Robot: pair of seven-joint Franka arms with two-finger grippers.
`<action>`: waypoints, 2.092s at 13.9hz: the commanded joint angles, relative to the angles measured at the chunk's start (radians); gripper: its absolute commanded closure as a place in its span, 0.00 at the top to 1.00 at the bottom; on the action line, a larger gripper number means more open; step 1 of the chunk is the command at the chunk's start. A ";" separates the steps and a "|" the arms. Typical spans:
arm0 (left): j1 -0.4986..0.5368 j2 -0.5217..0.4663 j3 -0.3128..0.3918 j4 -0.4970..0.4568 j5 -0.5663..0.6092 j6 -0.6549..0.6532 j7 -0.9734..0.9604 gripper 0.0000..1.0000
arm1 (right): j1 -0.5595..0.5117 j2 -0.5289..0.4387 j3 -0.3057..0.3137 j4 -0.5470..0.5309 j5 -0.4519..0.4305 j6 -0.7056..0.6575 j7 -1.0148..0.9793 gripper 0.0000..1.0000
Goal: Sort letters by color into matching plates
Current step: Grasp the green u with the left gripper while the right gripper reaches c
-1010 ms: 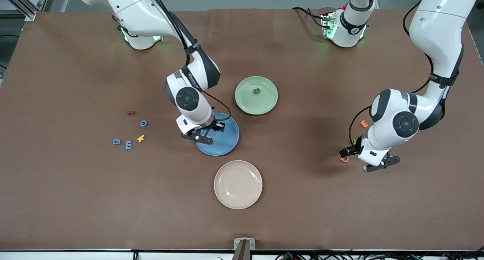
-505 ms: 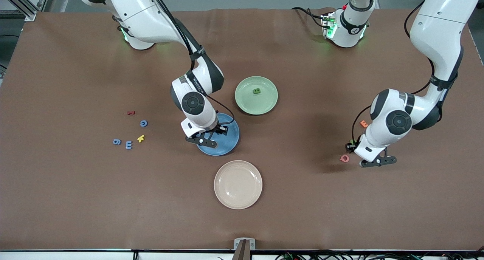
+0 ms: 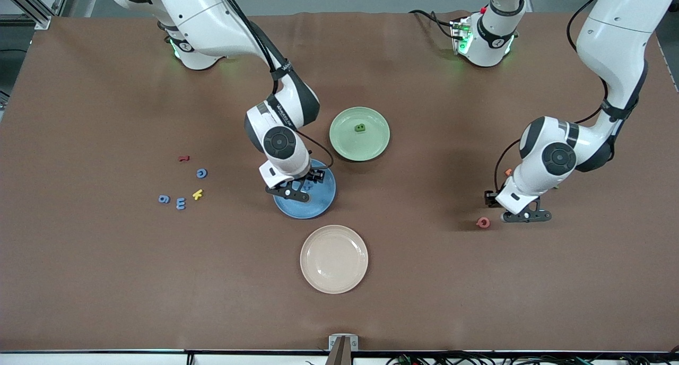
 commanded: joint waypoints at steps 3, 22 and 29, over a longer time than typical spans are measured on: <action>0.014 -0.037 -0.020 -0.044 0.016 0.012 0.005 0.53 | -0.120 -0.148 -0.003 -0.018 0.001 -0.191 -0.141 0.75; 0.026 0.017 -0.016 -0.034 0.016 0.022 0.006 0.15 | -0.510 -0.363 -0.003 -0.538 -0.114 0.190 -0.797 0.80; 0.021 -0.049 -0.060 -0.024 0.010 0.004 -0.007 0.00 | -0.525 -0.353 -0.001 -0.652 -0.114 0.359 -0.795 0.78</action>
